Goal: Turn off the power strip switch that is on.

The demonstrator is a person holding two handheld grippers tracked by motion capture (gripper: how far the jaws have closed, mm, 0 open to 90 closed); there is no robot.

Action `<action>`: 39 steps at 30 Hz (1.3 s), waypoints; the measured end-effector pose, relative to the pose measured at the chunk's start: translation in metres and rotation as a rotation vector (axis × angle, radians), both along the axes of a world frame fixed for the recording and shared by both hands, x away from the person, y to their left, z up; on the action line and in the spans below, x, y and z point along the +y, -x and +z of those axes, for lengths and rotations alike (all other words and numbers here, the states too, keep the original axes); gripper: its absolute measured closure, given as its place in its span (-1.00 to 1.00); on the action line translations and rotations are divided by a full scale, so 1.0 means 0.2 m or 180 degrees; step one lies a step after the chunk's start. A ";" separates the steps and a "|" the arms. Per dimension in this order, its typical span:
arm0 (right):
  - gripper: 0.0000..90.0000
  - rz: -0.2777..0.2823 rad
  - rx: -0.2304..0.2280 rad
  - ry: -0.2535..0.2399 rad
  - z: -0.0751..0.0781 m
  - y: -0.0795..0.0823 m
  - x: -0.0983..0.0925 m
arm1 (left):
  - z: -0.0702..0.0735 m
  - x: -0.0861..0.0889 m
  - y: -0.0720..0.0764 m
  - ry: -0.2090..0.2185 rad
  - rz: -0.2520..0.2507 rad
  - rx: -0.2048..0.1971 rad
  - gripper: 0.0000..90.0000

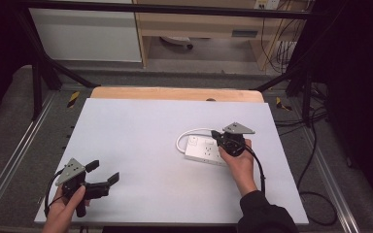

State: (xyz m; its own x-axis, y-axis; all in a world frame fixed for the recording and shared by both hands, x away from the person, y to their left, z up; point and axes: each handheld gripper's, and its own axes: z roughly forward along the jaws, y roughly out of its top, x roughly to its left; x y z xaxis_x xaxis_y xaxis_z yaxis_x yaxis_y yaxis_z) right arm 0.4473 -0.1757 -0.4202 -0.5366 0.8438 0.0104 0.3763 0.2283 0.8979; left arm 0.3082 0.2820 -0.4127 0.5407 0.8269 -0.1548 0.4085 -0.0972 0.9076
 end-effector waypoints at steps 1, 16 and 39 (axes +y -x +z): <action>1.00 0.0006 0.0006 0.0006 0.00 0.00 0.00 | 0.00 0.00 0.00 -0.0002 -0.0003 0.0001 -0.85; 1.00 0.0030 0.0088 0.0063 -0.04 0.00 0.02 | 0.00 0.00 0.00 -0.0037 -0.0023 0.0011 -0.85; 1.00 0.0009 0.0259 0.0101 -0.07 0.00 0.02 | 0.00 -0.01 0.00 -0.0038 -0.0021 -0.0010 -0.85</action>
State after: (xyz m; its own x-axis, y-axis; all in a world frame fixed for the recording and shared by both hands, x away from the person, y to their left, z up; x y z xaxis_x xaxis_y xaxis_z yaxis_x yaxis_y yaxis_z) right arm 0.4477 -0.1716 -0.4342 -0.5374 0.8429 0.0273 0.4470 0.2572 0.8568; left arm 0.3080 0.2803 -0.4131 0.5465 0.8252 -0.1431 0.4049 -0.1108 0.9076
